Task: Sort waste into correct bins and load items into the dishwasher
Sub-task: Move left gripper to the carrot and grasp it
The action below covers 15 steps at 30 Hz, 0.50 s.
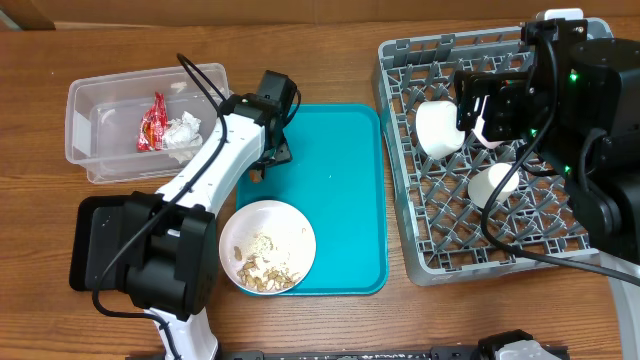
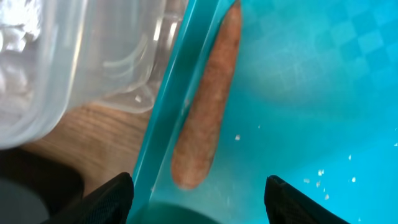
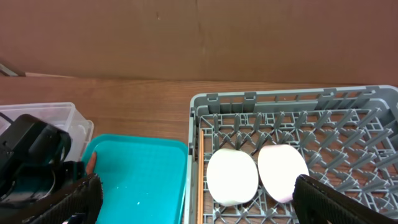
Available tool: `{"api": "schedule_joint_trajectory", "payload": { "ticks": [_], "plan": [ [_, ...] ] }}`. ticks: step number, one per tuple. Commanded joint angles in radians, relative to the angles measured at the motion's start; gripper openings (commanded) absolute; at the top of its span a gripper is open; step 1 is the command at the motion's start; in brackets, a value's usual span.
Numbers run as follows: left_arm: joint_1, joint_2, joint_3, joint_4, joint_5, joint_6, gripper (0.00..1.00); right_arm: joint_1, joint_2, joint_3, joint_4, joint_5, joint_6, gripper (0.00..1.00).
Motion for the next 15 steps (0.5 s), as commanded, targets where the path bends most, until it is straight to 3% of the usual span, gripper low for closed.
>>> {"api": "schedule_joint_trajectory", "payload": {
  "ticks": [1, 7, 15],
  "plan": [
    [-0.008, 0.006, -0.052, 0.039, 0.005, 0.096, 0.7, -0.004, 0.0, 0.0, 0.003, 0.005, 0.004, 1.0],
    [-0.01, 0.031, -0.117, 0.103, 0.076, 0.156, 0.69, -0.004, 0.0, 0.0, 0.003, 0.005, 0.004, 1.0],
    [-0.01, 0.034, -0.118, 0.127, 0.099, 0.177, 0.53, -0.004, 0.0, 0.0, 0.003, 0.005, 0.004, 1.0]
  ]
}}
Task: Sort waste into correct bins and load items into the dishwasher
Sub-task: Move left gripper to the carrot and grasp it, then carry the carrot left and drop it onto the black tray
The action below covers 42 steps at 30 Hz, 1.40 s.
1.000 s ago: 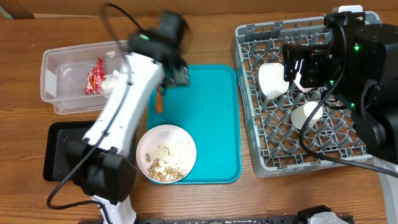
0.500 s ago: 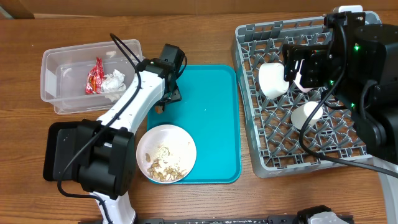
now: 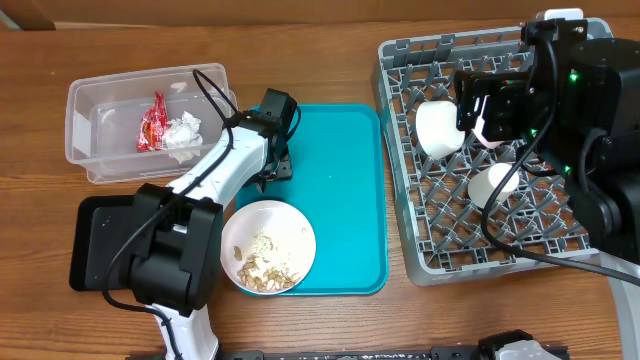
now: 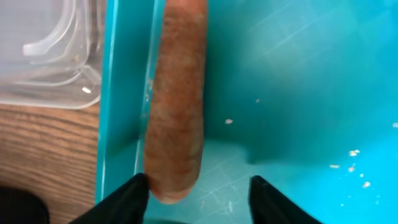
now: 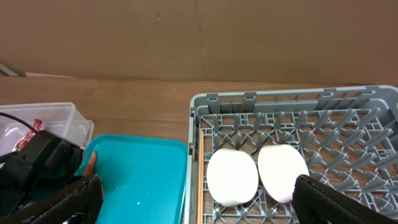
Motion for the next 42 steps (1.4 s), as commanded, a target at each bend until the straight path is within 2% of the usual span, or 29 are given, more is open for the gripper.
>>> {"api": "schedule_joint_trajectory", "payload": {
  "ticks": [1, 3, 8, 17, 19, 25, 30, 42],
  "plan": [
    [-0.007, 0.01, -0.003, 0.011, 0.025, 0.038, 0.56, -0.004, 0.0, 0.0, 0.003, 0.005, 0.004, 1.0],
    [-0.007, 0.01, -0.007, 0.013, -0.003, 0.036, 0.6, -0.004, 0.0, 0.0, 0.003, 0.005, 0.004, 1.0],
    [-0.006, 0.01, -0.04, 0.077, -0.017, 0.034, 0.62, -0.004, 0.0, 0.0, 0.003, 0.005, 0.004, 1.0],
    [0.006, 0.01, -0.055, 0.088, -0.057, -0.02, 0.62, -0.004, 0.0, 0.0, 0.003, 0.005, 0.004, 1.0],
    [0.006, 0.01, -0.055, 0.092, -0.057, -0.021, 0.6, -0.004, 0.0, 0.0, 0.003, 0.005, 0.004, 1.0],
    [0.006, 0.01, -0.055, 0.14, -0.059, -0.032, 0.6, -0.004, 0.0, 0.0, 0.003, 0.005, 0.004, 1.0],
    [0.007, 0.01, -0.055, 0.148, -0.107, -0.073, 0.5, -0.004, 0.0, 0.0, 0.003, 0.005, 0.004, 1.0],
    [0.008, 0.01, -0.129, 0.211, -0.107, -0.072, 0.52, -0.004, 0.0, 0.0, 0.003, 0.005, 0.005, 1.0]
  ]
}}
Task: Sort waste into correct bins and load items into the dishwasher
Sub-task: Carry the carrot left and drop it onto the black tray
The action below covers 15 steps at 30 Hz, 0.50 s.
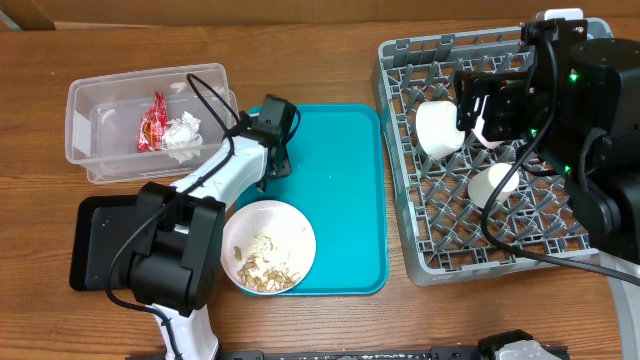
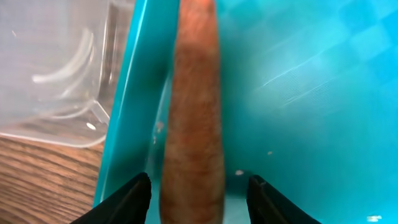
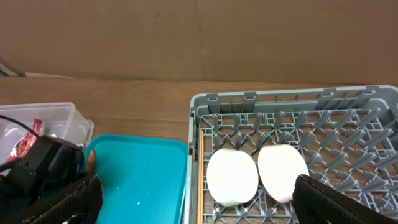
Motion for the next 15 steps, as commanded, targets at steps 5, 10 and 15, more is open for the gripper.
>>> {"api": "schedule_joint_trajectory", "payload": {
  "ticks": [5, 10, 15],
  "plan": [
    [0.007, 0.01, -0.035, 0.028, -0.024, -0.02, 0.39, -0.004, 0.0, 0.0, 0.003, 0.005, 0.004, 1.0],
    [0.007, 0.009, -0.018, 0.026, -0.017, -0.014, 0.29, -0.004, 0.0, 0.0, 0.003, 0.005, 0.004, 1.0],
    [-0.003, 0.006, 0.059, -0.047, -0.006, 0.031, 0.26, -0.004, 0.0, 0.0, 0.003, 0.005, 0.004, 1.0]
  ]
}}
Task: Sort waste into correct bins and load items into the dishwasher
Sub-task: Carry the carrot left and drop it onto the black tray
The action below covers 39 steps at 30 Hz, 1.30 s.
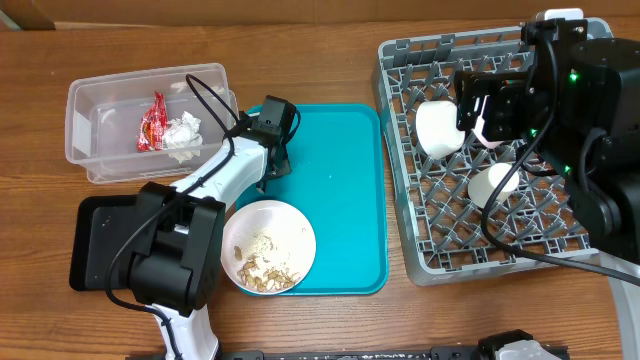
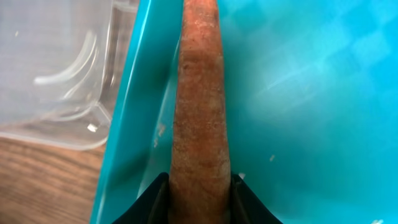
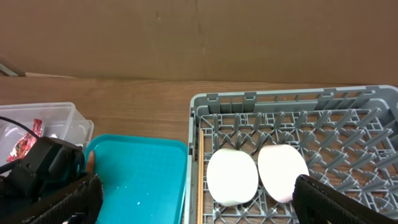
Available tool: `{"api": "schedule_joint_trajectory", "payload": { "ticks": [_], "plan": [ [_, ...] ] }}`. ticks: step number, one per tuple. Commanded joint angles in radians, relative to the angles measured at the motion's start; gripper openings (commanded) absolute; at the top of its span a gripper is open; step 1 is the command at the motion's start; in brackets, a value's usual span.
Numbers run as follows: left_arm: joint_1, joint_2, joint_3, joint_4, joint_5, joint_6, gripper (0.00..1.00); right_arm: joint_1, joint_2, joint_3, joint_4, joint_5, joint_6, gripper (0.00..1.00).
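Note:
A brown sausage lies along the inside of the left rim of the teal tray. My left gripper is shut on the sausage's near end, with a finger pressed to each side. In the overhead view the left gripper covers the sausage. A white bowl with food scraps sits on the tray's front left corner. My right gripper hangs open above the grey dish rack, holding nothing. Two white cups lie in the rack.
A clear plastic bin stands just left of the tray, touching its rim; it holds a red wrapper and a crumpled tissue. A third white cup lies in the rack. The left arm's black base sits front left.
The left gripper's fingers stood apart on either side of the sausage; now they are closed against it. The sausage, tray and right arm have not moved.
First my left gripper was open over the tray's left rim, the sausage lying slanted ahead of it. Then the fingers straddled the sausage's end, lined up with it. Later they reached farther along it, still open. Now they grip it. The right arm stayed still.

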Motion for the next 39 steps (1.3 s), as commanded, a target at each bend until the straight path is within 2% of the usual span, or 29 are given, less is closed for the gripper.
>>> {"api": "schedule_joint_trajectory", "payload": {
  "ticks": [1, 7, 12, 16, 20, 30, 35, 39],
  "plan": [
    [-0.008, 0.008, 0.077, -0.061, 0.01, 0.048, 0.26, -0.004, 0.0, 0.0, 0.003, 0.005, 0.004, 1.0],
    [-0.032, 0.001, 0.25, -0.3, 0.013, 0.056, 0.15, -0.004, 0.0, 0.0, 0.003, 0.005, 0.004, 1.0],
    [-0.032, -0.003, 0.396, -0.533, 0.018, -0.014, 0.04, -0.004, 0.0, 0.0, 0.003, 0.005, 0.004, 1.0],
    [-0.034, -0.016, 0.465, -0.696, 0.079, -0.082, 0.04, -0.004, 0.0, 0.0, 0.003, 0.005, 0.005, 1.0],
    [-0.038, -0.051, 0.466, -0.774, 0.162, -0.081, 0.04, -0.004, 0.0, 0.0, 0.003, 0.005, 0.005, 1.0],
    [-0.089, -0.23, 0.465, -0.923, 0.111, -0.099, 0.04, -0.004, 0.0, 0.0, 0.003, 0.005, 0.005, 1.0],
    [-0.086, -0.323, 0.459, -1.036, 0.005, -0.23, 0.04, -0.004, 0.0, 0.0, 0.003, 0.005, 0.004, 1.0],
    [-0.086, -0.405, 0.388, -1.072, -0.096, -0.392, 0.04, -0.004, 0.0, 0.0, 0.003, 0.005, 0.004, 1.0]
  ]
}}
